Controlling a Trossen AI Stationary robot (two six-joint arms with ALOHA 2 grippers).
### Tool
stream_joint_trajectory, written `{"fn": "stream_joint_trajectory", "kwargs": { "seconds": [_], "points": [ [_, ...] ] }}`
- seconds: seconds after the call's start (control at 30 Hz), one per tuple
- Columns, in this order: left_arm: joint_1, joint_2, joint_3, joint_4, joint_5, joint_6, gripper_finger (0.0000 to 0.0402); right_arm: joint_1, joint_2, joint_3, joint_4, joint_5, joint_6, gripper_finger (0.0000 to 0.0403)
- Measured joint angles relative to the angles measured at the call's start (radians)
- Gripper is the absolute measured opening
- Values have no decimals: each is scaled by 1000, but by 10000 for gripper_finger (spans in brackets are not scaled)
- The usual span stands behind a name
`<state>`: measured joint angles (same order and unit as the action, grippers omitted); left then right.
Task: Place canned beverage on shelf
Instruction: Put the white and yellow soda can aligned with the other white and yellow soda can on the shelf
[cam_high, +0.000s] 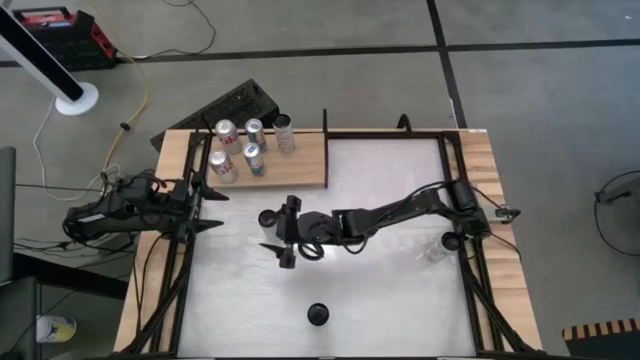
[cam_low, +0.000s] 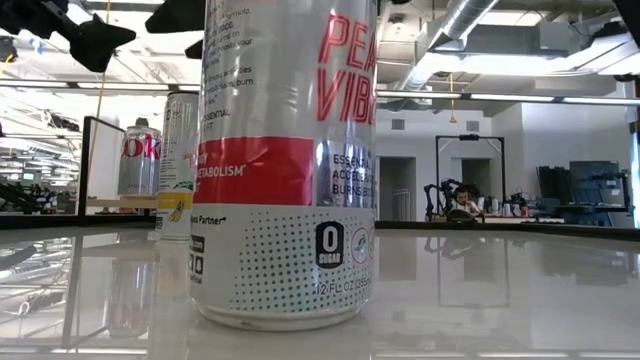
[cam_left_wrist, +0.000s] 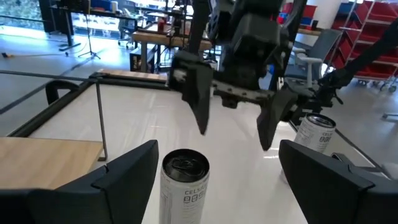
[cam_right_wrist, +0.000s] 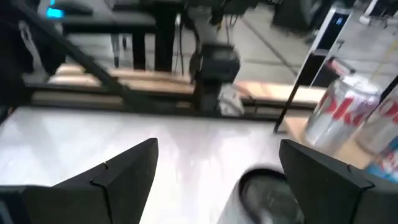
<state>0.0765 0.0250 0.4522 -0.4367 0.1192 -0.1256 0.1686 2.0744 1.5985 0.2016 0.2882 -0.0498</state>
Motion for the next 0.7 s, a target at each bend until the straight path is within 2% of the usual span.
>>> {"fn": "stream_joint_trajectory", "kwargs": {
  "seconds": [0.3, 0.7],
  "points": [
    [0, 0, 0, -1, 5, 1, 318, -69, 47, -2, 16, -23, 23, 360],
    [0, 0, 0, -1, 6, 0, 318, -78, 42, 1, -27, -28, 60, 360]
  ]
}}
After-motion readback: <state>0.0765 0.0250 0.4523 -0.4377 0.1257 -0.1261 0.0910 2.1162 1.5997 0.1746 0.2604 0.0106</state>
